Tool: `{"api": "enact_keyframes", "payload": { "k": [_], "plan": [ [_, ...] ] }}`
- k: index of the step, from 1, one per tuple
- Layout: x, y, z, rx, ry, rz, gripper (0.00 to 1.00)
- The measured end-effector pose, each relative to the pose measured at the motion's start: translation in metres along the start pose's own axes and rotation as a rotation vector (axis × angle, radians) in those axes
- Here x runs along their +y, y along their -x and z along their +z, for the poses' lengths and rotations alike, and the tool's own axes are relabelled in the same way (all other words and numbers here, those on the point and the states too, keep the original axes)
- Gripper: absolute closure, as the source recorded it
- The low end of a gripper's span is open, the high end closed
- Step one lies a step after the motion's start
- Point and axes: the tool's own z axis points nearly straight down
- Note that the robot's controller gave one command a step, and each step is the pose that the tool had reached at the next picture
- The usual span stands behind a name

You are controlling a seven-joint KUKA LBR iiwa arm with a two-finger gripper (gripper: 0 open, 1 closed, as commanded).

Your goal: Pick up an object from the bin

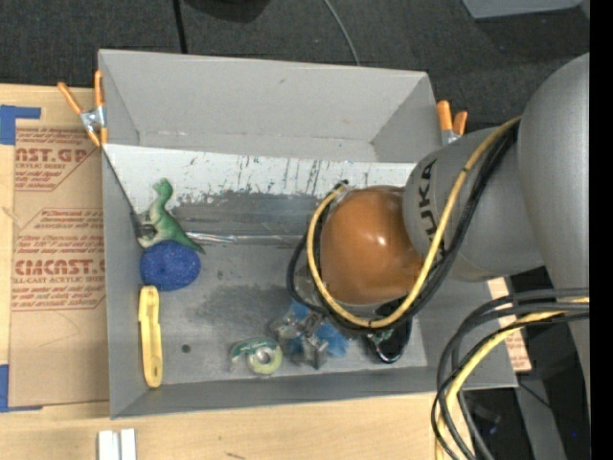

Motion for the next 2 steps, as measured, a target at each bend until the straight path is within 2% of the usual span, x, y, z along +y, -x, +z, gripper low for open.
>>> {"api": "enact_keyframes", "payload": {
  "k": [1, 2],
  "plan": [
    [-0.005, -0.003, -0.003, -0.001, 0.002, 0.038, 1.0],
    [-0.037, 0.034, -0.017, 0.001, 0.001, 0.121, 1.0]
  ]
}}
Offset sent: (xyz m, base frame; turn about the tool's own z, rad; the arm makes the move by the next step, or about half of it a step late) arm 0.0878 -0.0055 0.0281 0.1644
